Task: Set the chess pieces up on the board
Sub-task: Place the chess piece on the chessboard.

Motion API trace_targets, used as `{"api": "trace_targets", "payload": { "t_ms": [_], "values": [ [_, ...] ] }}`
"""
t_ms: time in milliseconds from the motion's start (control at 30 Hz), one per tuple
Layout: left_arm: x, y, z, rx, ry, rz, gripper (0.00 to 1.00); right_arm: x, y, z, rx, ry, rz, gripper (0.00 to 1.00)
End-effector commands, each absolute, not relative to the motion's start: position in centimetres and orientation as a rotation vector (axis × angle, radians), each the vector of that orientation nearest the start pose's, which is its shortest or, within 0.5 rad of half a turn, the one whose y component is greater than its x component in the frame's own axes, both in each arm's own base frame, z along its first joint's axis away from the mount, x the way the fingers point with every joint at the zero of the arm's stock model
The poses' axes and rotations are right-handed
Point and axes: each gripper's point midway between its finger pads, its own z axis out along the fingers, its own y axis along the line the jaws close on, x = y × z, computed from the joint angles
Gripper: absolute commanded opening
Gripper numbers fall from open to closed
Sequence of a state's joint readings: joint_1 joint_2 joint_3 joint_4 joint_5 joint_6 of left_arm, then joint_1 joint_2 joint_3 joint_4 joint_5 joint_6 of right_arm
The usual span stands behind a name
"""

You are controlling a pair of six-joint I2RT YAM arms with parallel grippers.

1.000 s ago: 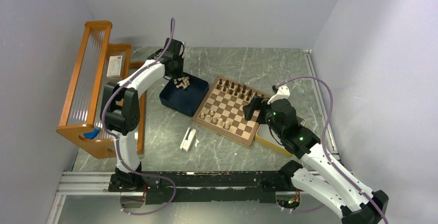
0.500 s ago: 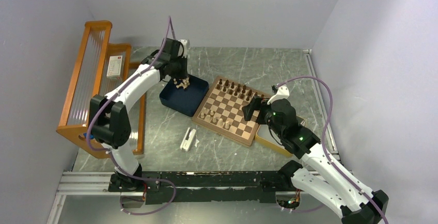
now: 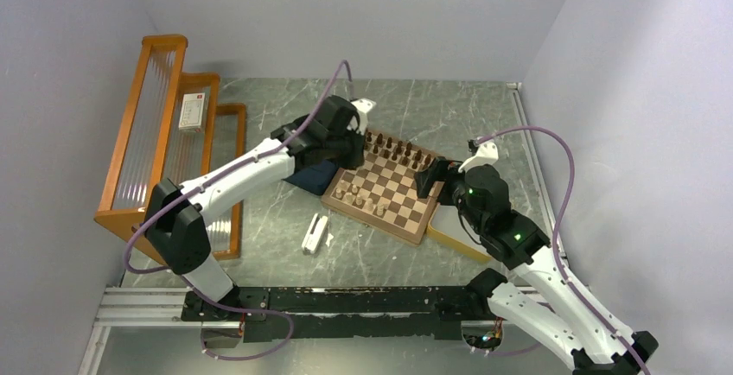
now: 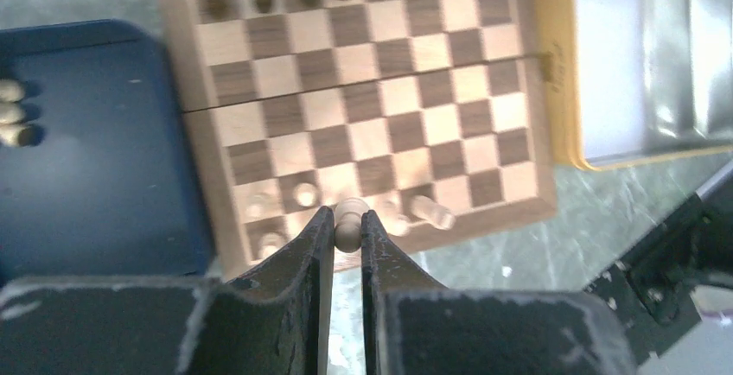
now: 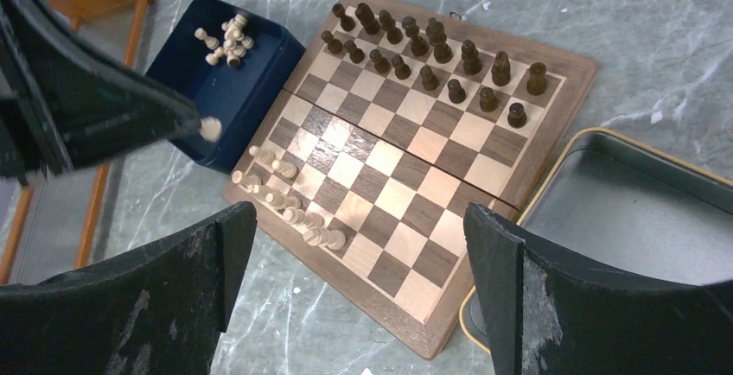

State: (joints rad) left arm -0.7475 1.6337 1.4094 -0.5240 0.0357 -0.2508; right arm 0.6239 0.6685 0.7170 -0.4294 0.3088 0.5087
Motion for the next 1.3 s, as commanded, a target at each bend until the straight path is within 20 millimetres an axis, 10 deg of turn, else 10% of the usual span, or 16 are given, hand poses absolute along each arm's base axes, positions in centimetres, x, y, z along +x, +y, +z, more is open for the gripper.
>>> {"api": "trace_targets", "payload": {
  "t_ms": [0, 333, 1267],
  "values": [
    [28.3, -34.5, 19.9, 0.678, 2.239, -0.585, 0.17, 23.7, 11.8, 23.7, 0.13, 1.931, 0.41, 0.95],
    [25.4, -38.9, 17.6, 0.764, 2.24, -0.492, 0.16, 22.6, 9.2, 27.2, 0.236, 1.805, 0.413, 0.95],
    [31.1, -35.2, 10.1, 0.651, 2.384, -0.2, 0.18, 22.8, 9.6, 25.9, 0.197, 1.826, 0.398, 0.94]
  ]
}}
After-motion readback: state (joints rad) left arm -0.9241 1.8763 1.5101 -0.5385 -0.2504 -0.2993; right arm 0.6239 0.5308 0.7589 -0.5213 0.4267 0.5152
